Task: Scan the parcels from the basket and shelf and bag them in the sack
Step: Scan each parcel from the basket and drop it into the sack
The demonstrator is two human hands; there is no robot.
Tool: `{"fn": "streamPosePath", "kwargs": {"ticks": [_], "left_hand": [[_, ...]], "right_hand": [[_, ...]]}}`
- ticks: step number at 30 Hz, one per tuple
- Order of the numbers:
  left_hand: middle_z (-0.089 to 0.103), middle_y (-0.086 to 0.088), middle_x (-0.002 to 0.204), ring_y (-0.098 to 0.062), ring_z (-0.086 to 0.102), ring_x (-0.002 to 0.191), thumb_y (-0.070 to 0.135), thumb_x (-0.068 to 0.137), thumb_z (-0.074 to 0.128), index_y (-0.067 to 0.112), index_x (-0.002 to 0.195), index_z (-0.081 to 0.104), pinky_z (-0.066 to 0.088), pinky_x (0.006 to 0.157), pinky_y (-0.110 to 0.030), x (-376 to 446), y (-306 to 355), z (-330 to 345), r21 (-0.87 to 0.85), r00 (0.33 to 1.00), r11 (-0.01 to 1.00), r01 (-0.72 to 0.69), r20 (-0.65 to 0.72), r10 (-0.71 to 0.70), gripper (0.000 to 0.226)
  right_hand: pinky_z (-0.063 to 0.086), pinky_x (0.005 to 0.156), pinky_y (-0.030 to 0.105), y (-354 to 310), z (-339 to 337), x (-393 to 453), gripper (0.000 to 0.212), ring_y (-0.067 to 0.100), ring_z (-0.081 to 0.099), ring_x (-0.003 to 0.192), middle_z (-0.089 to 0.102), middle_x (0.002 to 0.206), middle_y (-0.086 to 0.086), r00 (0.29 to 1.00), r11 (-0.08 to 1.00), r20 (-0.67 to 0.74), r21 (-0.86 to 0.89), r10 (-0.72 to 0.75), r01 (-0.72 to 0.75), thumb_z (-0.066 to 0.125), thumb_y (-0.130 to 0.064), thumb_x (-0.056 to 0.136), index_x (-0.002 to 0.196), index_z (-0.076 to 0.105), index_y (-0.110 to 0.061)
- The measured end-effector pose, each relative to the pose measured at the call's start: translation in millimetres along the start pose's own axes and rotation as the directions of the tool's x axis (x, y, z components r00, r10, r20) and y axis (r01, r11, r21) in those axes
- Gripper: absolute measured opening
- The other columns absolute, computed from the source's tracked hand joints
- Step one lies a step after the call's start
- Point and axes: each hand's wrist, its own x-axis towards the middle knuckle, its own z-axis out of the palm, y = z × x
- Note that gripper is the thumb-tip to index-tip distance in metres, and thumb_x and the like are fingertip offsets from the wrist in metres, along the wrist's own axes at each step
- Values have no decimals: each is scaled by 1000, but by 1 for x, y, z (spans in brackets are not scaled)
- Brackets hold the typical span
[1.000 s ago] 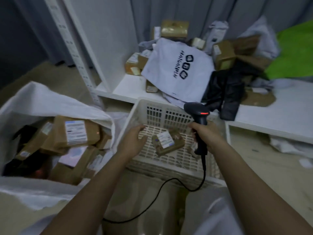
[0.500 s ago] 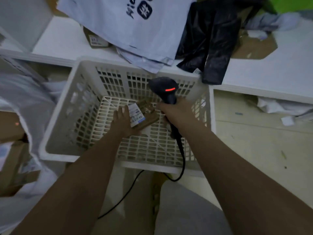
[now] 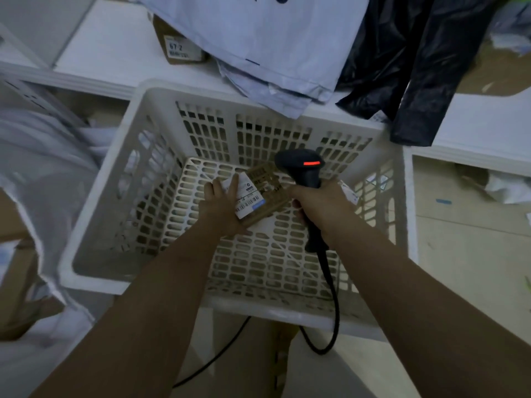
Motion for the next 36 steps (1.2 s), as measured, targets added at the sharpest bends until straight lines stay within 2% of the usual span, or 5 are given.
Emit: {"fn": "streamPosePath", "kwargs": {"ticks": [13, 20, 25, 30, 36], "left_hand": [[19, -14, 148, -32, 12, 137, 73, 45, 62, 22, 153, -5, 27, 107, -50, -205, -70, -161, -290, 921, 944, -159, -388, 36, 137], [8, -4, 152, -19, 1, 139, 40, 61, 86, 29, 153, -6, 21, 111, -47, -331, -99, -192, -290, 848, 924, -251, -526, 65, 131], [8, 0, 152, -19, 6, 140, 63, 52, 76, 30, 153, -2, 22, 115, -49, -363, -121, -166, -335, 802, 900, -279, -597, 26, 132], [22, 7, 155, -14, 37, 136, 36, 72, 83, 32, 152, -3, 52, 93, -28, -372, -121, -164, -927, 854, 177, -330, -373, -362, 117], [70, -2, 114, -23, 66, 107, 10, 90, 64, 14, 129, 53, 58, 75, -31, -373, -133, -161, -957, 954, -164, -239, -200, -225, 41]], "right_hand": [[43, 69, 38, -49, 2, -109, 14, 25, 54, 76, 60, 89, 13, 972, 951, -161, 233, -169, 204, 67, -28, 86, 88, 58, -17], [50, 97, 45, -60, 27, -217, 69, 23, 66, 105, 69, 116, 0, 908, 873, 121, 352, -401, 338, 78, -59, 67, 124, 62, -22], [54, 86, 39, -52, 40, -250, 27, 20, 69, 95, 74, 98, 3, 848, 853, 154, 228, -507, 469, 76, -35, 82, 101, 69, -17], [53, 93, 47, -50, 52, -255, 24, 22, 69, 96, 74, 98, 0, 894, 866, 90, 306, -440, 395, 77, -37, 80, 97, 69, -22], [52, 93, 50, -54, 62, -246, 18, 25, 71, 93, 75, 93, 2, 903, 870, 96, 328, -419, 369, 78, -37, 80, 90, 69, -26]]}}
